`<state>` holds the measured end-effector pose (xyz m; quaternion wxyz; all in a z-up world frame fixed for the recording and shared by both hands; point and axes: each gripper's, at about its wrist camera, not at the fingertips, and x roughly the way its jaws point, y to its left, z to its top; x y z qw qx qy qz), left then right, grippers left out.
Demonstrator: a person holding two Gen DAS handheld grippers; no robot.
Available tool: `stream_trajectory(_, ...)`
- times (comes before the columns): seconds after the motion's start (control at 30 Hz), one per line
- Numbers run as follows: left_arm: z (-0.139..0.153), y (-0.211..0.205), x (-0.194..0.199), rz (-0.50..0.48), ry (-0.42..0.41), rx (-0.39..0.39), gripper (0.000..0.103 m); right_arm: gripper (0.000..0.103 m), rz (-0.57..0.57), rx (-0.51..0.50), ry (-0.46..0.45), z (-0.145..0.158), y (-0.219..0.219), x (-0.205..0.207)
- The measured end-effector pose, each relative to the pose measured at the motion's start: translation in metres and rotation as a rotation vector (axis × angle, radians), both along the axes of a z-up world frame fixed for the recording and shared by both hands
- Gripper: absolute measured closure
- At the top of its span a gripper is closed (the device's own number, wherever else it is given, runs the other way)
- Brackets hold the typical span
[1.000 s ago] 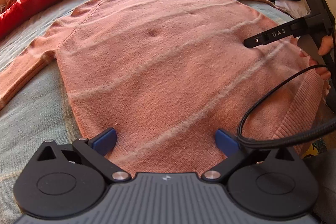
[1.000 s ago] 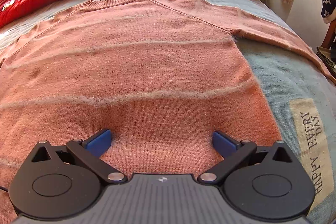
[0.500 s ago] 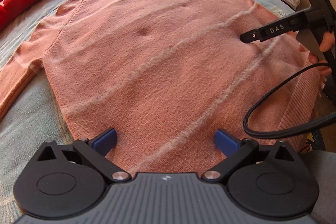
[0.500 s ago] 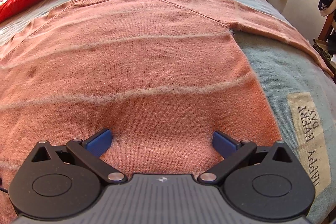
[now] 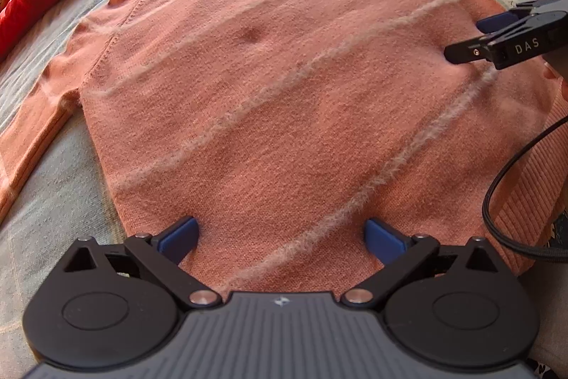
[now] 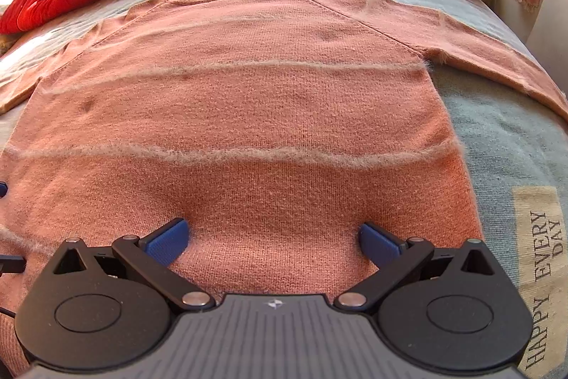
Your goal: Fold clothes
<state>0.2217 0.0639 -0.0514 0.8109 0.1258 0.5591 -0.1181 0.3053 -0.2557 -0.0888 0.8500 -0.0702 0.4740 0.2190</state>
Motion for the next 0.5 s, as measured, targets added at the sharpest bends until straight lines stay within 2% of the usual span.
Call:
stream_trajectory(0.2,0.0020,-0.0002,-0.0017,-0.008,-0.005,0.000,0.002,0.000,0.006,-0.010,0.010,0.0008,0.0019,0.0027)
stream_trajectory(0.5,0.0027,0.0045,-0.0076,0.011,-0.041,-0.045,0.002,0.000,0.022,-0.033,0.002,-0.0002,0.0060,0.0033)
